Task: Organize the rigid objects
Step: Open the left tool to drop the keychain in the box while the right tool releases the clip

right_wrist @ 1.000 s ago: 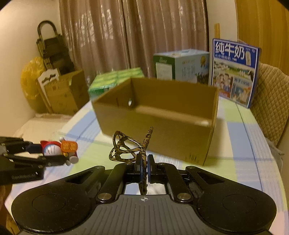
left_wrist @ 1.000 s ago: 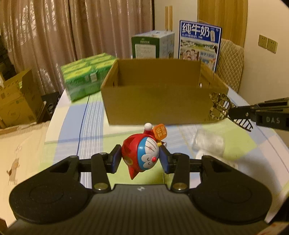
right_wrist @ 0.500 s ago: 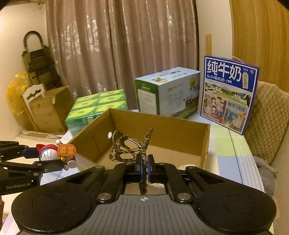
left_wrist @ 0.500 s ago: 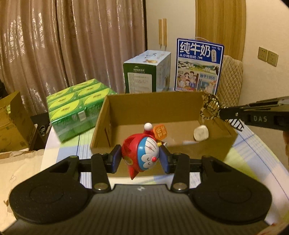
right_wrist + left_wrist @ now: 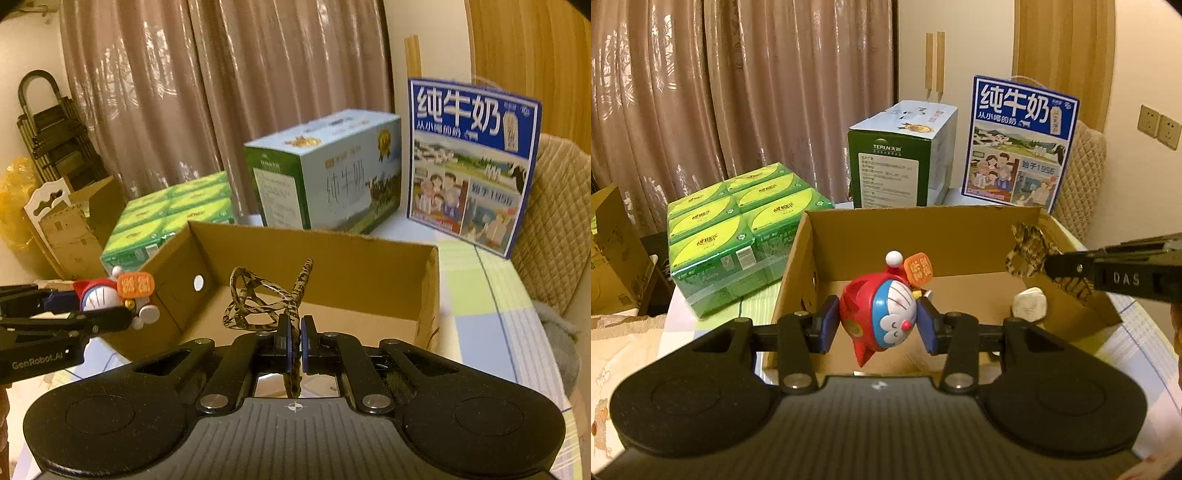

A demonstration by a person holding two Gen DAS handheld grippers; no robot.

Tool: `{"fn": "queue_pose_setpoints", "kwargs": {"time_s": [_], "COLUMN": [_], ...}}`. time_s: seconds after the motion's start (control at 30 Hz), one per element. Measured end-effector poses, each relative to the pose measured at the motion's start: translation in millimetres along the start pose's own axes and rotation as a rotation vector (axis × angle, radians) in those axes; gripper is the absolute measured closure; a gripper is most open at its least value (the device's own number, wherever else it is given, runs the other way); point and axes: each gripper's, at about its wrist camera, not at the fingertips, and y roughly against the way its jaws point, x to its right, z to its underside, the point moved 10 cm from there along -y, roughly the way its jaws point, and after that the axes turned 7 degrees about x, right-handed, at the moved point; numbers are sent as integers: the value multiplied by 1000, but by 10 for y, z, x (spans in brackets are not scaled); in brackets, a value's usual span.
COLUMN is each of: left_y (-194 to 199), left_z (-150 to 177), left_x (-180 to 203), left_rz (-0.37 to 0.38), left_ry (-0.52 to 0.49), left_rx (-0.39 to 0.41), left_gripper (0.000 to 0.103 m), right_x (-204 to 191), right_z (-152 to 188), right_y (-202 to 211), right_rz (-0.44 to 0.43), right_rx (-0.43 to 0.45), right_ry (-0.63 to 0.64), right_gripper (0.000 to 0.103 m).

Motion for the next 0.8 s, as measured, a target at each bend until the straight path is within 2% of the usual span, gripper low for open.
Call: {"fn": "queue_pose_setpoints", "kwargs": {"time_s": [0.5,0.57,0.8], "left_y": [-502,-526,-434], "left_z": [68,60,35], "left_x": [129,143,144], "left_rz": [10,4,1], "left_ry": [7,2,-3], "left_rx": [-42,-47,-32], "left_gripper": [63,56,56], "right_x": [270,308,357], "right_z": [197,207,207], "right_y": [-311,-332,-294], "right_rz": [67,75,77], "right_rx": [-58,-63,-60], "right_ry": [-19,-30,-49], "right_gripper": [102,101,101]}}
